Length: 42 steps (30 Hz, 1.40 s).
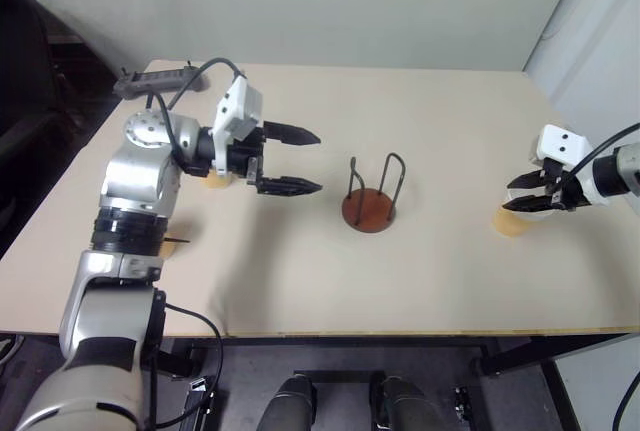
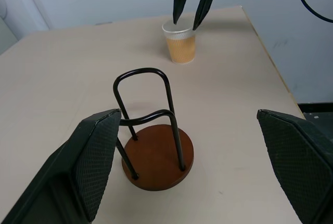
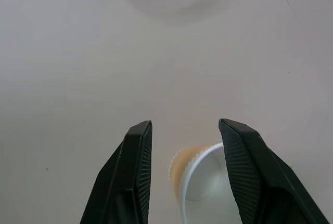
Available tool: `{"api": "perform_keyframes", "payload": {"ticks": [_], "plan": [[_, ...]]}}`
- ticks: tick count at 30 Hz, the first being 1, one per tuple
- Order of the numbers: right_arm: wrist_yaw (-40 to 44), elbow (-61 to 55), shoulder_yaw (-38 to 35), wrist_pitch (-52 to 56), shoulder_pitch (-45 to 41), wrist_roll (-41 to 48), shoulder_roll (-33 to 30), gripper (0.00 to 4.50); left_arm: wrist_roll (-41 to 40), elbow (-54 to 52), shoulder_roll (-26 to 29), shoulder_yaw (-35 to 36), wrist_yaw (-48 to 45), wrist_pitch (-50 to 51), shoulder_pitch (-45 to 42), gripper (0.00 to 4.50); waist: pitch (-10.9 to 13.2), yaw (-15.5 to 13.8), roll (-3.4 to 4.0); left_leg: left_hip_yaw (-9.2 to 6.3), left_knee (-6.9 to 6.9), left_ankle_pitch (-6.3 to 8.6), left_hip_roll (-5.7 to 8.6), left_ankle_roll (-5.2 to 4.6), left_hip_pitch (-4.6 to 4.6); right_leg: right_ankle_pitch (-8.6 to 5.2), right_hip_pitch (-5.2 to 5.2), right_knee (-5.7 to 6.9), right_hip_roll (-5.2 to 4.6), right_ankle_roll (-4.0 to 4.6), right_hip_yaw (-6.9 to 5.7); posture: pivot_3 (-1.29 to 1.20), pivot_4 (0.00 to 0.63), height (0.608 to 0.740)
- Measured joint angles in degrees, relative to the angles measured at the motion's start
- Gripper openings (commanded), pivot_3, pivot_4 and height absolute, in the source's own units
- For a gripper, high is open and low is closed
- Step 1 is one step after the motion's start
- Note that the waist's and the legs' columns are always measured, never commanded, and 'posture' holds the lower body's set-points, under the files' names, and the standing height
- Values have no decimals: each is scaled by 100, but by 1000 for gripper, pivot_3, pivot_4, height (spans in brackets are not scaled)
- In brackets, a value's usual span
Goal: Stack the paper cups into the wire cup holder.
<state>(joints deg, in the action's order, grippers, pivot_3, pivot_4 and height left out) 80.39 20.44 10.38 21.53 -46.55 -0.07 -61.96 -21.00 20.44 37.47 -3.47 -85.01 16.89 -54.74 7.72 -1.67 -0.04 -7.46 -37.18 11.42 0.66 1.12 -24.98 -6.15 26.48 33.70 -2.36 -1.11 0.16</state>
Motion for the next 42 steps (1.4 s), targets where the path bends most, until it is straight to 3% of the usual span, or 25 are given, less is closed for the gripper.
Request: {"api": "perform_keyframes", "payload": {"ticks": [5,25,28,32,42], "plan": [[0,113,2,-257,91,-206,-236,2013,1,0,-15,0,3,38,3,4500,0,-5,0,0,0,2,0,-3,1,0,-2,-2,0,0,0,0,150,740],[-26,334,136,-846,289,-693,-118,2013,3,-6,-25,0,9,48,3,4500,0,3,1,3,-1,1,0,-6,3,7,-5,-4,-1,-8,2,0,150,740],[-29,334,201,-943,316,-754,-60,1337,3,-27,-21,0,8,49,9,4500,0,5,1,3,-1,1,0,-6,4,8,-5,-4,-1,-8,2,0,150,740],[-43,335,230,-1065,313,-851,17,27,4,-35,-13,0,8,48,15,4500,0,5,1,3,-1,1,0,-6,4,8,-5,-3,-1,-8,2,0,150,740],[-44,372,361,-1357,-62,-1062,222,27,11,-52,113,0,0,44,103,4500,1,10,3,3,-1,1,-2,-6,6,11,-4,-2,-1,-4,2,0,150,740]]}}
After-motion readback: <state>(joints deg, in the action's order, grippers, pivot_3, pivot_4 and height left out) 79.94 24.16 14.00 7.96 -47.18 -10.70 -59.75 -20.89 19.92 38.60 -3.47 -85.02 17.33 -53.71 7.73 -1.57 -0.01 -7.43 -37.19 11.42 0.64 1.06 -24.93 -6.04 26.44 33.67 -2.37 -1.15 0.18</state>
